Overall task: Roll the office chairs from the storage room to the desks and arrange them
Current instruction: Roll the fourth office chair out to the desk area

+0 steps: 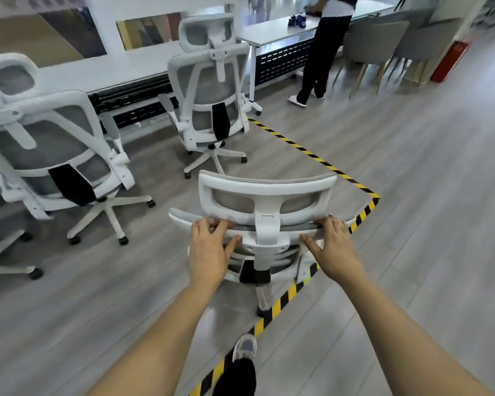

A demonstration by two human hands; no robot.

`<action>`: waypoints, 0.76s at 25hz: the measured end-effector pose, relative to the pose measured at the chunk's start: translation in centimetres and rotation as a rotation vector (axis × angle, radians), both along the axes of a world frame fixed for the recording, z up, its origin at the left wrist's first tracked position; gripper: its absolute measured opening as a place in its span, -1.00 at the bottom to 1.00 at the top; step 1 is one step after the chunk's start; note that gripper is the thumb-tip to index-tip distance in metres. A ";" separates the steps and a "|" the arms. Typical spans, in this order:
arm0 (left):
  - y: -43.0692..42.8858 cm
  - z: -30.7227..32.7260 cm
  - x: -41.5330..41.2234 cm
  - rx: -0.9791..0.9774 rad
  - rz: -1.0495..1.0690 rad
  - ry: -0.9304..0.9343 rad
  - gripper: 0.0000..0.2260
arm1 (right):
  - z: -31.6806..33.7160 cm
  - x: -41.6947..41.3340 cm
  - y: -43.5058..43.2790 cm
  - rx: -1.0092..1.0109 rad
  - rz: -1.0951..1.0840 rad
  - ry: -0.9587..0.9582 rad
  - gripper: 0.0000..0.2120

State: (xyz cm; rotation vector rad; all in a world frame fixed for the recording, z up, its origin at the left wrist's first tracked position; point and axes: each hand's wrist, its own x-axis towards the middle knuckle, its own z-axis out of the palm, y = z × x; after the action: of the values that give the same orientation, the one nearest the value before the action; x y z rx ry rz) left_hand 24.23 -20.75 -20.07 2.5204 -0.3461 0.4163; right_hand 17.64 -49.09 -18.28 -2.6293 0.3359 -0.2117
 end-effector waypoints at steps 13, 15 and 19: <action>-23.2 0.5 26.2 0.204 0.244 0.040 -0.70 | -0.5 32.8 -24.9 -0.026 0.215 0.076 -0.36; -27.4 0.6 29.1 0.174 0.306 0.041 -0.69 | -0.3 37.4 -28.7 -0.057 0.271 0.038 -0.38; -33.7 1.7 35.0 0.092 0.356 0.095 -0.74 | 0.1 45.5 -34.3 -0.069 0.341 -0.016 -0.45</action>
State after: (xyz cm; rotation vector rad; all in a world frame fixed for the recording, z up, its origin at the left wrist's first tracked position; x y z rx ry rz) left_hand 59.20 -54.44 -18.35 2.6846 0.1272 0.4213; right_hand 63.10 -83.38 -18.15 -2.6994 -0.1288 -0.1311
